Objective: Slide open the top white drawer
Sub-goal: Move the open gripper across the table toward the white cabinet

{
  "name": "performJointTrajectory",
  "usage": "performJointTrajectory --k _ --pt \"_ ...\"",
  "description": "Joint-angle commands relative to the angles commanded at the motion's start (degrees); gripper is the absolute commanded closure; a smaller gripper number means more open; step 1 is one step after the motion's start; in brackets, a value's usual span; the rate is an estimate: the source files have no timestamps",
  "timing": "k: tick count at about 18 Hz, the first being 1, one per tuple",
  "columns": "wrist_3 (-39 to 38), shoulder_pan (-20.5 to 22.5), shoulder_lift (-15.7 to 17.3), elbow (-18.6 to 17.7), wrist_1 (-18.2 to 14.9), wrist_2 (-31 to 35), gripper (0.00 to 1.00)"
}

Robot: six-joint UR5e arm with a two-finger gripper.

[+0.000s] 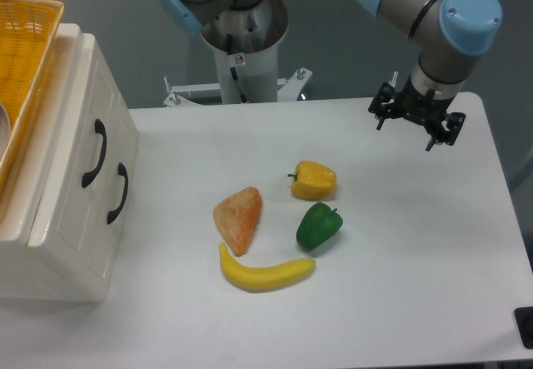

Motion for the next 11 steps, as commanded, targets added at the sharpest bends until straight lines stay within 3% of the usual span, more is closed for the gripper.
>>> performJointTrajectory --k 11 --pt "-2.6 -4.0 -0.2 -0.7 -0.5 0.9 0.0"
